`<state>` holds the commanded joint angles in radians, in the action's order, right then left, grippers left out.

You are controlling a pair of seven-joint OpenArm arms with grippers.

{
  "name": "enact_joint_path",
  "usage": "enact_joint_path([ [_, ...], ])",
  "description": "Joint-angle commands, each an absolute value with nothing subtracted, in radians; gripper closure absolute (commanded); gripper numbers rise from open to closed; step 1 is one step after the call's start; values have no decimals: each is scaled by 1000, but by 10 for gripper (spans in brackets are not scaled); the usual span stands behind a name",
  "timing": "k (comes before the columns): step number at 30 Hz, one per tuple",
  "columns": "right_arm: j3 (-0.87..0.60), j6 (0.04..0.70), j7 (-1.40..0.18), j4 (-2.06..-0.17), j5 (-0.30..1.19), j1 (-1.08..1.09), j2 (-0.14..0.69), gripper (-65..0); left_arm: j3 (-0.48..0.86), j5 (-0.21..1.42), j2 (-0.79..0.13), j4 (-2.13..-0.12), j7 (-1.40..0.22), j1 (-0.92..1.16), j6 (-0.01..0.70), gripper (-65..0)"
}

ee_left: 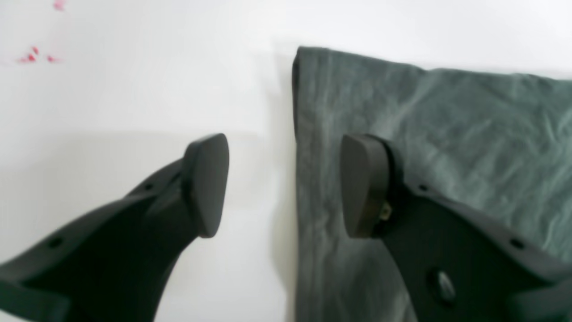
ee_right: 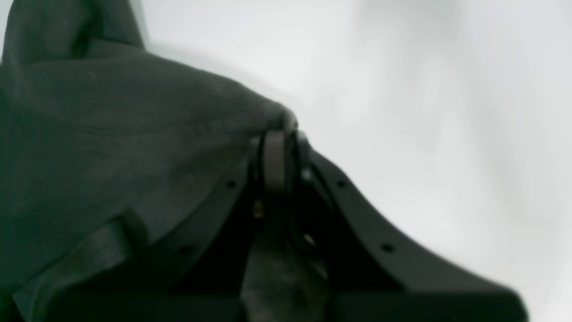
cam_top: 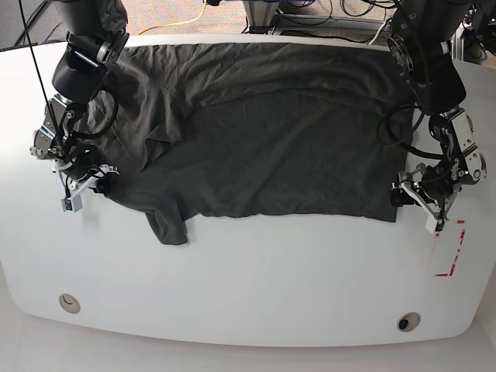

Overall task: Layout the t-shirt on the table in an organized manner, then fold the t-shirt properly
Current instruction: 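Grasp the grey shirt hem corners with both grippers, then lift the hem with both grippers and fold it over toward the collar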

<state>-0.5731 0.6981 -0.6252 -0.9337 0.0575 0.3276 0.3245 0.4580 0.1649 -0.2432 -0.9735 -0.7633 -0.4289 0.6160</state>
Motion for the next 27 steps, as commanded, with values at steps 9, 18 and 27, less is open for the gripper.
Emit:
enact_joint_path([
  [9, -573, 698, -625, -934, 58, 329, 325, -5, 455, 165, -239, -852, -693, -483, 587, -371],
  [18, -573, 698, -625, -934, 58, 328, 325, -5, 332, 170, -237, -760, -638, -518, 536, -371],
  [27, -573, 698, -625, -934, 58, 329, 325, -5, 308, 168, -200, -760, -639, -521, 536, -368],
])
